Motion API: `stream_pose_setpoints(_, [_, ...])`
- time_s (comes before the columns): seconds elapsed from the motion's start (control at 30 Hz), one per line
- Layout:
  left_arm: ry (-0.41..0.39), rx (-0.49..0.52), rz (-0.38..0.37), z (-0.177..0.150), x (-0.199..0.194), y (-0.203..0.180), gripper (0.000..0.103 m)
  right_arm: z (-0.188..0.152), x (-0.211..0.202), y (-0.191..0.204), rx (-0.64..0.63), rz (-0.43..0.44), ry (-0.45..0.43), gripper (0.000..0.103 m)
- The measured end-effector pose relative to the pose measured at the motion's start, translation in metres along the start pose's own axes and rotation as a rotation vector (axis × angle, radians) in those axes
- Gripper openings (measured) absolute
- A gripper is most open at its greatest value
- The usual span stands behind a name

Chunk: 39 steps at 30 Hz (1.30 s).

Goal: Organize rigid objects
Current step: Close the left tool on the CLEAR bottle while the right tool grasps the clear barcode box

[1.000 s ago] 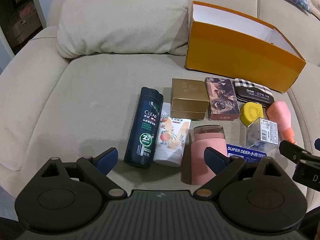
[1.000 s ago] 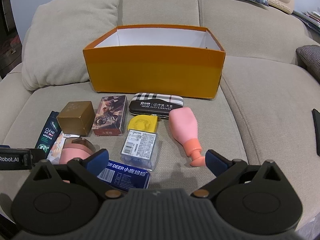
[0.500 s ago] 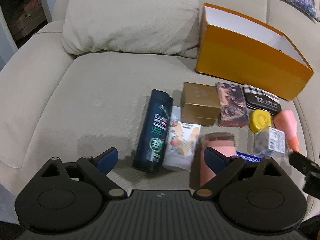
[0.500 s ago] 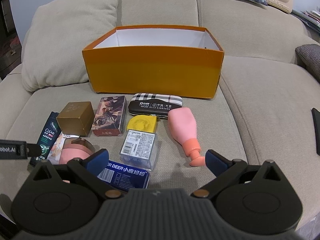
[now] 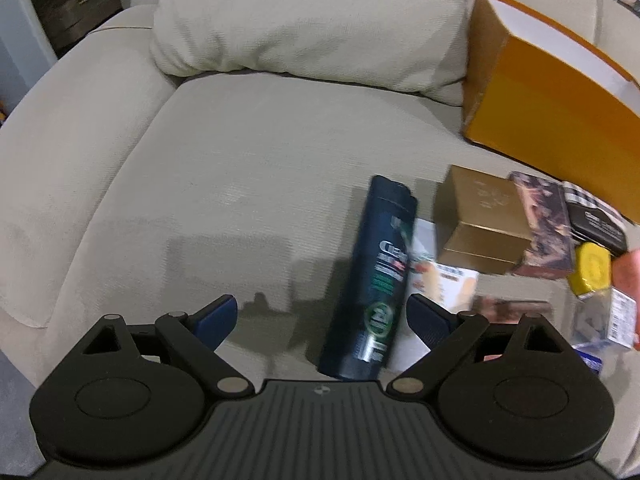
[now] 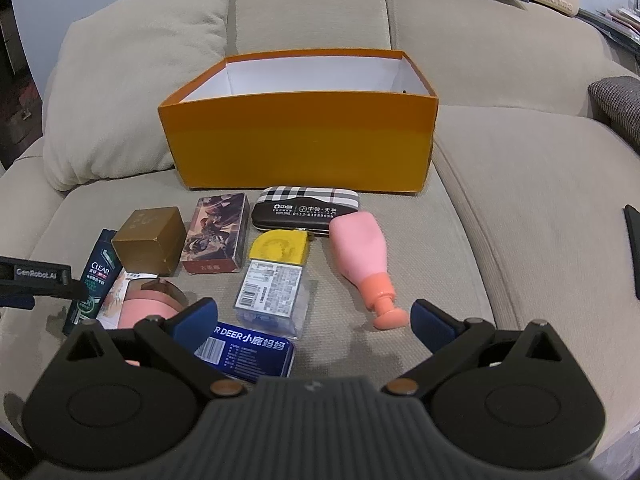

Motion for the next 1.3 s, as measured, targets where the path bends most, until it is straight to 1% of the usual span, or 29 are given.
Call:
stream_pose_setpoints(0.07, [0.008, -0.004, 0.010, 0.001, 0.005, 0.001, 0.103, 0.000, 0.000, -0.001, 0.002, 0.001, -0.001, 0.102])
stream_pose_setpoints(0.23, [0.042, 0.008, 0.002, 0.001, 0.021, 0.000, 0.103, -0.001, 0.000, -0.004, 0.010, 0.004, 0.000, 0.102])
stream_pose_setpoints(0.33, [0.048, 0.037, -0.017, 0.001, 0.029, -0.004, 0.103, -0.001, 0.000, -0.004, 0.008, 0.002, 0.000, 0.102])
stream_pose_setpoints(0.47, [0.040, 0.082, -0.016, 0.001, 0.035, -0.010, 0.103, -0.002, 0.000, -0.006, 0.010, -0.001, -0.001, 0.102])
stream_pose_setpoints(0.6, [0.075, 0.108, -0.009, -0.002, 0.048, -0.015, 0.103, -0.003, 0.000, -0.007, 0.013, -0.004, 0.003, 0.102])
stream_pose_setpoints(0.73, [0.070, 0.098, -0.023, -0.003, 0.048, -0.015, 0.103, -0.003, 0.000, -0.007, 0.015, -0.002, 0.008, 0.102])
stream_pose_setpoints(0.83, [0.076, 0.064, -0.032, -0.004, 0.049, -0.010, 0.103, -0.003, 0.004, -0.006, 0.021, 0.017, 0.016, 0.102])
stream_pose_setpoints(0.9, [0.066, 0.049, -0.040, -0.005, 0.050, -0.008, 0.103, -0.001, 0.010, -0.006, 0.049, 0.055, 0.034, 0.102])
stream_pose_setpoints(1.03, [0.047, 0.086, -0.028, -0.006, 0.046, -0.012, 0.103, 0.007, 0.031, 0.001, 0.106, 0.127, 0.068, 0.102])
stream_pose_setpoints(1.1, [0.050, 0.076, -0.031, -0.008, 0.045, -0.011, 0.103, 0.010, 0.044, 0.009, 0.095, 0.133, 0.087, 0.102])
stream_pose_setpoints(1.2, [0.062, 0.054, -0.042, -0.005, 0.048, -0.007, 0.103, 0.014, 0.063, 0.018, 0.071, 0.103, 0.117, 0.102])
stream_pose_setpoints(1.3, [0.051, 0.061, -0.038, -0.004, 0.048, -0.007, 0.103, 0.013, 0.080, 0.021, 0.082, 0.089, 0.148, 0.101])
Point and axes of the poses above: each gripper's, at about its wrist camera, not at the fingertips, and x roughly the way its jaws point, y to its left, z to its top, the point moved 5 cm from there along x, roughly the way its jaws point, and after that the axes turned 5 degrees about -x, right-handed, at the moved point
